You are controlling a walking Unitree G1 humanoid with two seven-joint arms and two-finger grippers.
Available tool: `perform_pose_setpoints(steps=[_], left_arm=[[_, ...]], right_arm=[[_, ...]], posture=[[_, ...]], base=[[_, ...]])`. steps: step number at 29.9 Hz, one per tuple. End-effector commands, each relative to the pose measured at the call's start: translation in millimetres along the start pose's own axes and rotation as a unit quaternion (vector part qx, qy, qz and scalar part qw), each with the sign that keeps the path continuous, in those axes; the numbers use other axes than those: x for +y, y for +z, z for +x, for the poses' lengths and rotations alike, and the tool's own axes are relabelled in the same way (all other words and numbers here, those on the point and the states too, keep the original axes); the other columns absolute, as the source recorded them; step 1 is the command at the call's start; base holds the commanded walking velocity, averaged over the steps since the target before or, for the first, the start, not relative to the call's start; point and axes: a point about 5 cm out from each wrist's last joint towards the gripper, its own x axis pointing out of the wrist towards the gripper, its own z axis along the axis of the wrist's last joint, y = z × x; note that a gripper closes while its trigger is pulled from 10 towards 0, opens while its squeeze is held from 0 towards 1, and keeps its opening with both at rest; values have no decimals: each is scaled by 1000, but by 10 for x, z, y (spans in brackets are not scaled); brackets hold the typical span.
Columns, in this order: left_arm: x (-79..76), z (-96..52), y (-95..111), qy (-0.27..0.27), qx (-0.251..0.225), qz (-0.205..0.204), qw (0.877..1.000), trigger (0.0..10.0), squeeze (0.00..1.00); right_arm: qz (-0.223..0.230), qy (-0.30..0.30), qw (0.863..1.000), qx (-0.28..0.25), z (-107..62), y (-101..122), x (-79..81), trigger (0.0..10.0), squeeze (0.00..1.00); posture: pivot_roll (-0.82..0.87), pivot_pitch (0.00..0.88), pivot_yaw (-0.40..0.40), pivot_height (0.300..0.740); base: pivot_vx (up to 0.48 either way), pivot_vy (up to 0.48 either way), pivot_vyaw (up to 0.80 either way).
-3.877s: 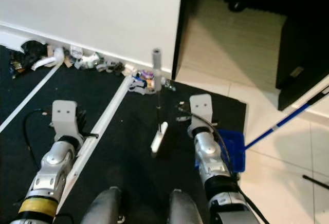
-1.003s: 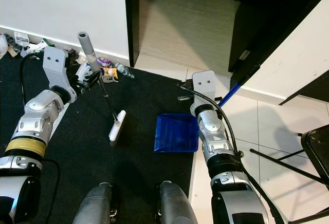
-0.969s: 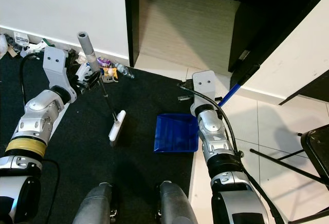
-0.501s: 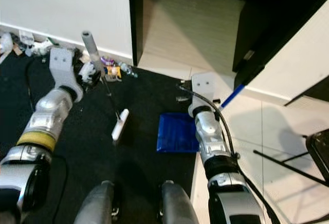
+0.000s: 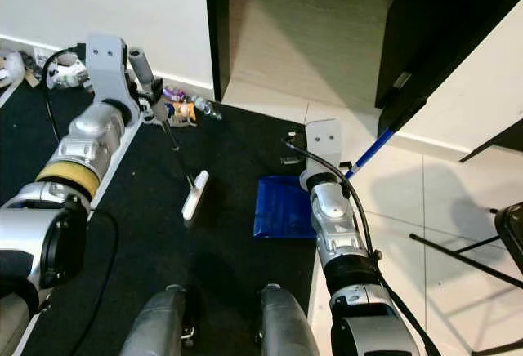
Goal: Sweep floor
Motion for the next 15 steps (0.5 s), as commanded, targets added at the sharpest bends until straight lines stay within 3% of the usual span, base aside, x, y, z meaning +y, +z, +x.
perform_pose_setpoints(steps=[1,2,3,4,5,15], left_arm=[[-17,-11,-90,2,16,-7,1000,9333,0],[-16,-8,-84,4,14,-14,1000,7098,0],[-12,-7,-83,5,14,-18,1000,2196,0],[-7,-7,-86,6,14,-29,999,2196,0],[-7,-8,-91,5,15,-35,999,78,0],[-7,-11,-100,-1,13,-53,999,0,0]], right_arm=[[5,-8,1000,11,-38,-52,-24,10000,0],[5,-9,1000,11,-40,-50,-31,10000,0],[5,-9,1000,11,-40,-47,-32,10000,0],[4,-8,1000,11,-38,-43,-31,10000,0],[4,-8,1000,11,-37,-41,-29,10000,0],[-2,-13,1000,5,2,13,-108,10000,0]], posture=[[-99,158,-10,740],[-99,158,-10,740],[-105,159,-14,740],[-112,161,-17,740],[-116,161,-19,740],[-119,145,-25,740]], base=[[0,0,0],[0,0,0],[0,0,0],[0,0,0],[0,0,0],[0,0,0]])
